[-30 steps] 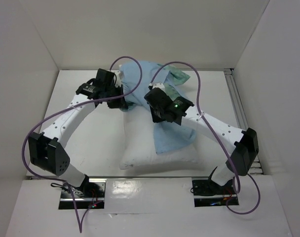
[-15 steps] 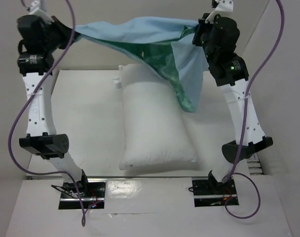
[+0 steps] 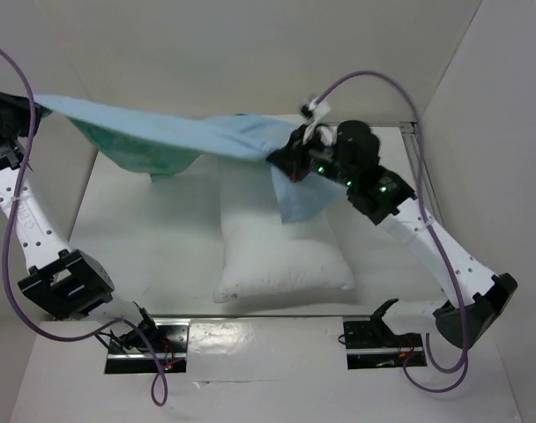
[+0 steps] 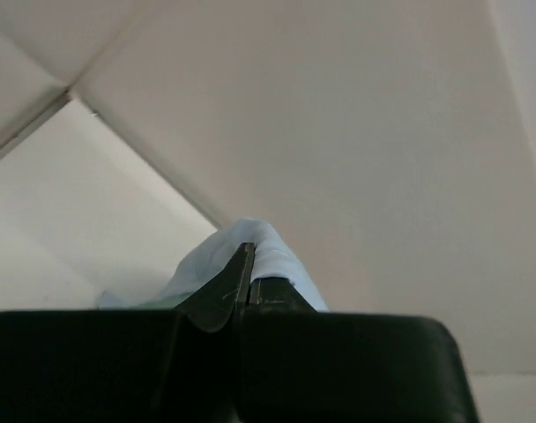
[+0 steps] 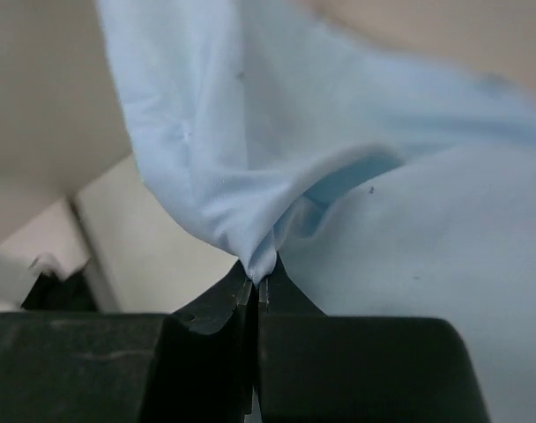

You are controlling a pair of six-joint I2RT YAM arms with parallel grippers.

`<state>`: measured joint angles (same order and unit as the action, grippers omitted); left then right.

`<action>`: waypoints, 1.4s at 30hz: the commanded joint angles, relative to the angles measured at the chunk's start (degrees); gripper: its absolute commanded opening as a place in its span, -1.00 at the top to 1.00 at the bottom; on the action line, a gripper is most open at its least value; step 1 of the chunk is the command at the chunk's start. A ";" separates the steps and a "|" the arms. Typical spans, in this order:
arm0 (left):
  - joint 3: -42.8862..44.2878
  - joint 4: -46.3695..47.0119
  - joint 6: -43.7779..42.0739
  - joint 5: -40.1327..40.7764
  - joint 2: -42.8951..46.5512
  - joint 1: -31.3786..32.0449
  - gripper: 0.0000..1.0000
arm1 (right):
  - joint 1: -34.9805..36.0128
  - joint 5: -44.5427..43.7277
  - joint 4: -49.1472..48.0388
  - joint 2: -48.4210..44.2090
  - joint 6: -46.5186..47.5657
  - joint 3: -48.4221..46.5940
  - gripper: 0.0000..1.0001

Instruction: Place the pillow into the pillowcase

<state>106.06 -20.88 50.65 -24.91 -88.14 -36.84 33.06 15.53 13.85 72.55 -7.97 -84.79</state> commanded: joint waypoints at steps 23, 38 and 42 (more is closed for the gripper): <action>7.83 -17.95 -27.54 -2.53 -15.80 37.69 -0.89 | -23.01 -11.17 32.65 -6.46 -17.26 11.57 -0.81; 20.91 -28.41 -32.19 8.48 -32.17 65.40 -0.80 | -30.95 8.55 27.37 -10.06 -21.67 31.09 -0.94; 23.58 -31.32 -29.48 10.32 -33.51 59.99 1.00 | -30.95 8.55 27.90 -9.54 -20.16 31.09 -0.96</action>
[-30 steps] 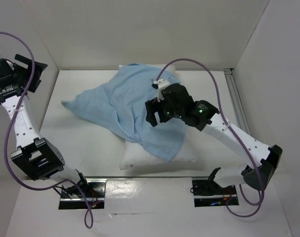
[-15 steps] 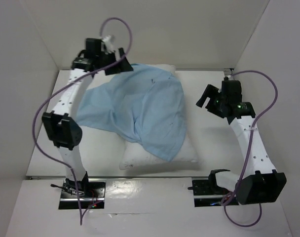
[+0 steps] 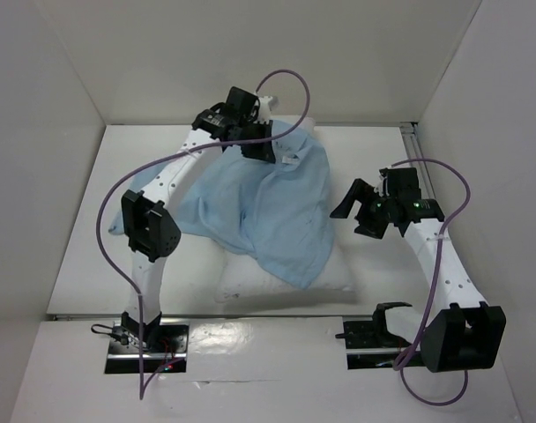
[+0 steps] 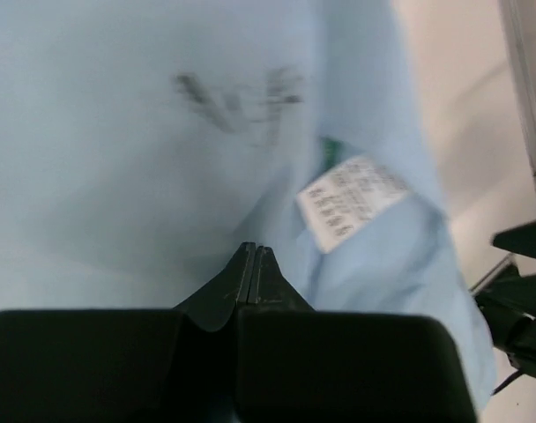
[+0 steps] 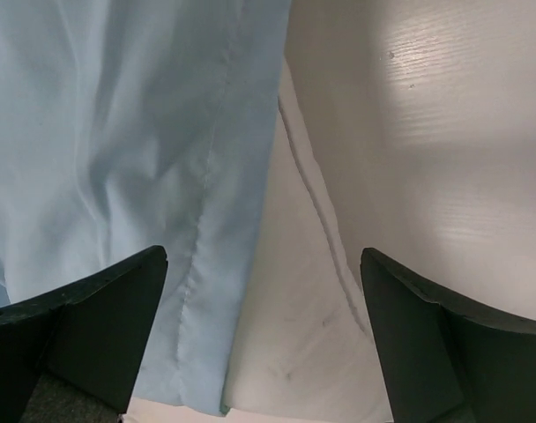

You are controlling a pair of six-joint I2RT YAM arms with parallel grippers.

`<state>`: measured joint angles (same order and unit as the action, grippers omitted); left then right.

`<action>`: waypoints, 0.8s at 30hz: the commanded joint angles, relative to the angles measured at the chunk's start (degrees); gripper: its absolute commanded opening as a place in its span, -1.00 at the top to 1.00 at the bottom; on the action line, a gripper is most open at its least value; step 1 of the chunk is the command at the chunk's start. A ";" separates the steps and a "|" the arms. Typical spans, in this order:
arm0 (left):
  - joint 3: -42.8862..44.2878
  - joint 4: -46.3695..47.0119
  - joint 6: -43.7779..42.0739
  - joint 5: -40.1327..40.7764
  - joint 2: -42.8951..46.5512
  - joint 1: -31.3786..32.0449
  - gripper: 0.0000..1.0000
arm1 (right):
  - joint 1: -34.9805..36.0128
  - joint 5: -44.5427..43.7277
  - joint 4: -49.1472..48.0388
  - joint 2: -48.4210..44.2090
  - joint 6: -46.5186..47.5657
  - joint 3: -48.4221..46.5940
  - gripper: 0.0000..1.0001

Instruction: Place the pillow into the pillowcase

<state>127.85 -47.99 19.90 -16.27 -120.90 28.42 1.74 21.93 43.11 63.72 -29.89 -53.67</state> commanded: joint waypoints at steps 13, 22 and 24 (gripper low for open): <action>-15.60 8.61 8.58 -5.97 22.01 -26.31 1.00 | 10.82 3.30 -3.47 3.07 3.87 0.67 -1.00; -14.12 1.69 2.08 -18.36 16.16 -21.50 -0.66 | 11.36 -1.45 -2.69 0.96 3.35 -0.81 -1.00; -18.06 0.79 1.46 -13.54 16.14 -16.50 -0.73 | 11.36 -3.90 -0.76 1.66 3.87 -4.14 -1.00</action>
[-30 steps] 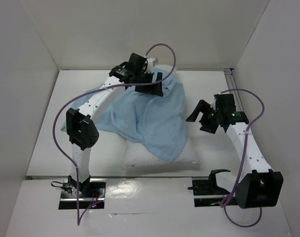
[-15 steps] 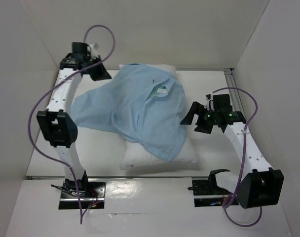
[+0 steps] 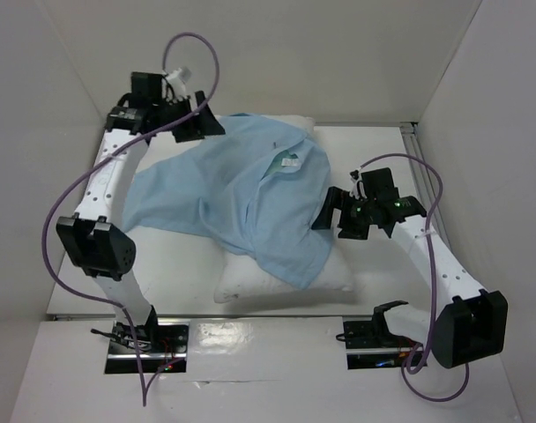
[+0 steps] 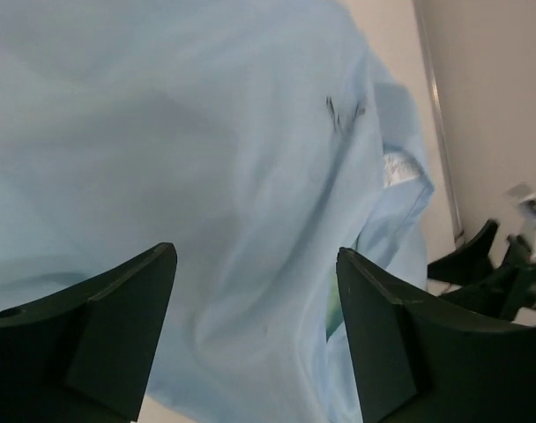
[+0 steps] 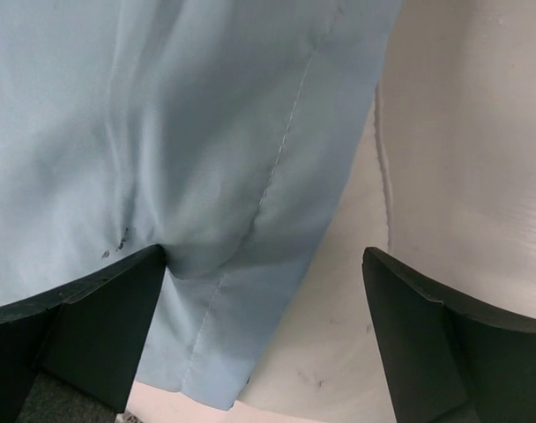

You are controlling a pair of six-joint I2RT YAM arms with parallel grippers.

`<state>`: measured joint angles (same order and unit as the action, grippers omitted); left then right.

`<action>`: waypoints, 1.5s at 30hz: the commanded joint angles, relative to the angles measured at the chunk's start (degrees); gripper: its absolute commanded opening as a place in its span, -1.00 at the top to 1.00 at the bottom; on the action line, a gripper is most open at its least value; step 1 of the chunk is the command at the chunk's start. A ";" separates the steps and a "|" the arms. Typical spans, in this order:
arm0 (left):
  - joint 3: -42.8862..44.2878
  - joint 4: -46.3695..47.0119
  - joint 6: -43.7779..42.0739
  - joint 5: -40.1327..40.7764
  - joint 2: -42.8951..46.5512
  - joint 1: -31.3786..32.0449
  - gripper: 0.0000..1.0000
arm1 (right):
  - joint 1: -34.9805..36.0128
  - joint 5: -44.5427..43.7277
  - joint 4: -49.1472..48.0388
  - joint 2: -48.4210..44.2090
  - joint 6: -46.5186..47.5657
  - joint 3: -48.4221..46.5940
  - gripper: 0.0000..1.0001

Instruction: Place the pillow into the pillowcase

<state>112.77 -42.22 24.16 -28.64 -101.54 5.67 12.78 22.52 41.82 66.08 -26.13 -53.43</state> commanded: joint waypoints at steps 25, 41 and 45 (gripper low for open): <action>-5.28 -5.24 0.18 -4.49 1.78 -1.80 1.00 | 21.58 -29.28 -2.80 23.38 2.04 -39.81 0.99; -0.28 -0.67 8.09 11.07 12.85 -17.00 1.00 | 33.18 -18.23 -17.39 35.07 6.71 -59.33 1.00; -2.80 -2.60 8.09 10.54 10.49 -18.06 0.15 | 35.73 -14.79 -12.49 39.82 6.70 -60.91 0.17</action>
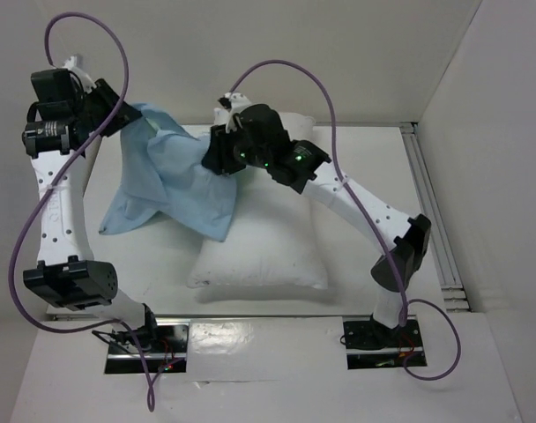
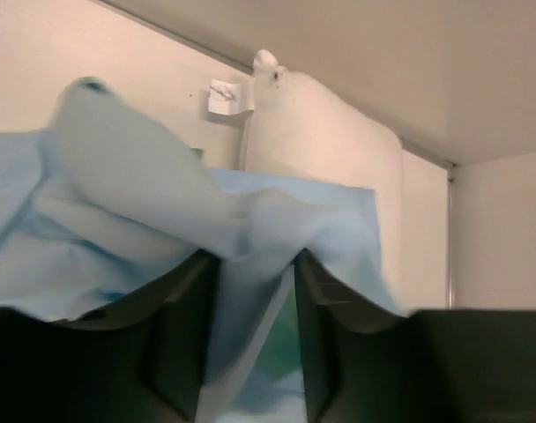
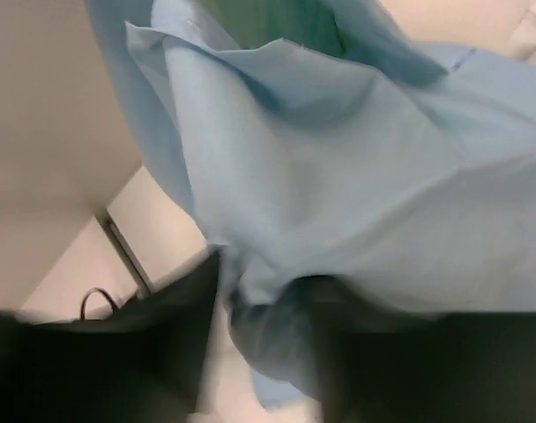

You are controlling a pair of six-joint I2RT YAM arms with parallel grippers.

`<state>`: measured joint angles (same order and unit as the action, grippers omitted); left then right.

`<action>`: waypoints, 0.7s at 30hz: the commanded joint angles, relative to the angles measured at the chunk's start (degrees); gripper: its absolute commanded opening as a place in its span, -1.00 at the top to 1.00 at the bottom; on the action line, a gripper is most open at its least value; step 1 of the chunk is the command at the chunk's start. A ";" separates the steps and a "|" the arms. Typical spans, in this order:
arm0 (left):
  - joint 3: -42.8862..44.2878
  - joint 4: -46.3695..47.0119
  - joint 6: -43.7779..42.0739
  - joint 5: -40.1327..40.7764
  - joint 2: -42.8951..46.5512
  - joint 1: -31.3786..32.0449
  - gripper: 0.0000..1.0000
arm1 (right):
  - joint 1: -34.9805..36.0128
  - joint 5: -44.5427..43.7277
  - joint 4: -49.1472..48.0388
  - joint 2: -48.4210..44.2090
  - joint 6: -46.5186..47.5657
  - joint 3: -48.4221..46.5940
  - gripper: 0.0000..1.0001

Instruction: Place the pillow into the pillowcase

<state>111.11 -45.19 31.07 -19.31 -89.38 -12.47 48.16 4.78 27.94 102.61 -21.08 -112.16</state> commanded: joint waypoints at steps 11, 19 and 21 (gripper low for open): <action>-1.95 -2.45 -1.53 7.88 -2.46 2.27 -0.79 | -14.55 -12.87 15.09 -22.34 -2.39 25.11 -1.00; -3.18 -2.45 -0.93 7.88 -2.99 4.99 -0.77 | -13.19 6.08 11.10 -23.07 -5.20 45.17 -1.00; -3.80 -2.45 -0.92 7.36 -2.99 5.69 -0.74 | -12.57 10.41 5.92 -22.37 -3.80 48.33 -0.44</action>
<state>107.96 -48.47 31.27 -12.16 -93.45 -7.68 34.17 5.41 39.75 78.83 -24.43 -67.92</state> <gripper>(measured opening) 0.875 0.805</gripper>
